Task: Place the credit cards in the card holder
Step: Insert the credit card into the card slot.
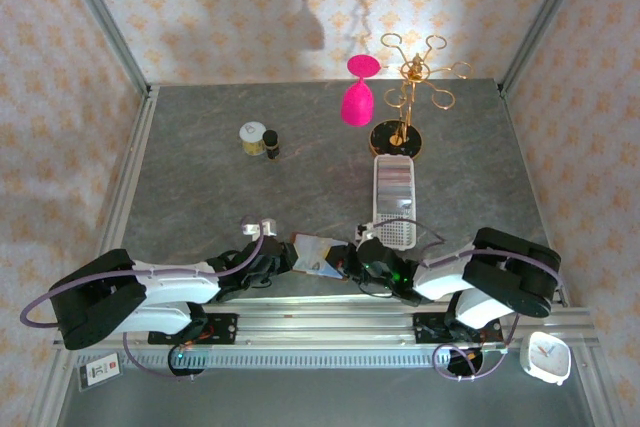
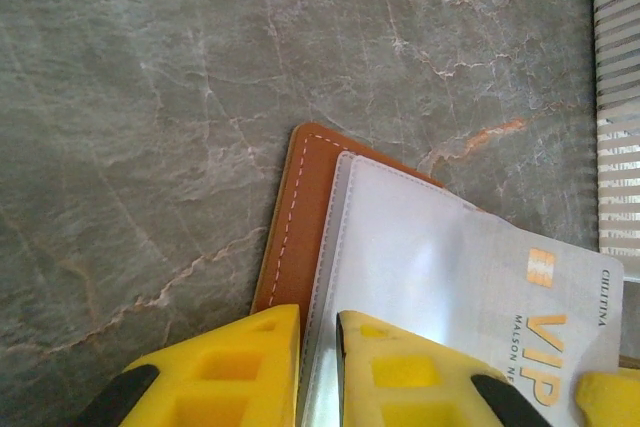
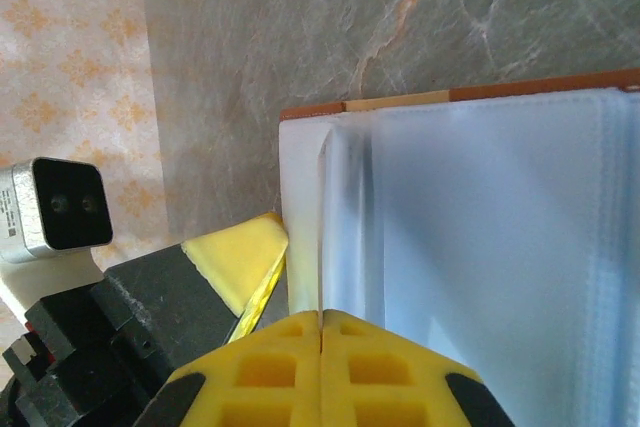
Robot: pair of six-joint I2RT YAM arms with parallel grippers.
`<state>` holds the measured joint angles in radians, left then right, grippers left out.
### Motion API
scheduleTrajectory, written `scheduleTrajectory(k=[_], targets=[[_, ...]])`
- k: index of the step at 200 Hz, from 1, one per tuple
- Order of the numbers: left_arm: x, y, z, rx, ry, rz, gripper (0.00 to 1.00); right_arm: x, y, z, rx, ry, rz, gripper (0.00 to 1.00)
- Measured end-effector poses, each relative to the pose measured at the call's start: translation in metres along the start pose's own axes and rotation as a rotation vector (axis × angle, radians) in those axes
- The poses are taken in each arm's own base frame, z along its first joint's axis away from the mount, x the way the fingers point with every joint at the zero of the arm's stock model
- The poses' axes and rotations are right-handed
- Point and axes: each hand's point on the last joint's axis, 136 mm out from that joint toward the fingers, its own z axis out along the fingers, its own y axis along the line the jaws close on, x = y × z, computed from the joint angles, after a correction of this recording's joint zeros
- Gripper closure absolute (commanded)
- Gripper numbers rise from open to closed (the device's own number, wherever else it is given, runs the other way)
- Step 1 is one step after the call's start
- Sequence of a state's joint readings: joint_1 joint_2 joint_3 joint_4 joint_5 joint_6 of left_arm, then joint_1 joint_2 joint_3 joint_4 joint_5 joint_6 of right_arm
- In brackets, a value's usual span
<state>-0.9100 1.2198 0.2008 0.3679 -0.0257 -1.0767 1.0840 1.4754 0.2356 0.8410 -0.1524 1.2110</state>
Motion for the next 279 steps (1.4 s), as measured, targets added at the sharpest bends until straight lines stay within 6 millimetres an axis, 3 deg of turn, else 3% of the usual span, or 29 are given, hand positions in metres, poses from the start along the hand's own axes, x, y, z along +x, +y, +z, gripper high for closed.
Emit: scheduleTrajectory(k=[97, 133, 168, 215, 279], targets=[[0.000, 0.001, -0.002, 0.007, -0.004, -0.002, 0.82, 0.005, -0.006, 0.014, 0.006, 0.025, -0.027, 1.00], [-0.001, 0.002, -0.004, 0.010, -0.012, -0.003, 0.82, 0.006, -0.002, 0.021, 0.024, 0.034, -0.053, 0.77], [-0.001, 0.004, -0.007, 0.017, -0.016, -0.012, 0.82, 0.001, 0.002, 0.021, 0.073, 0.015, -0.093, 0.65], [-0.002, 0.004, -0.008, 0.021, -0.018, -0.022, 0.82, -0.012, -0.009, 0.011, 0.201, -0.039, -0.168, 0.66], [-0.001, 0.004, -0.008, 0.020, -0.017, -0.024, 0.82, -0.011, -0.015, 0.021, 0.280, -0.016, -0.223, 0.89]])
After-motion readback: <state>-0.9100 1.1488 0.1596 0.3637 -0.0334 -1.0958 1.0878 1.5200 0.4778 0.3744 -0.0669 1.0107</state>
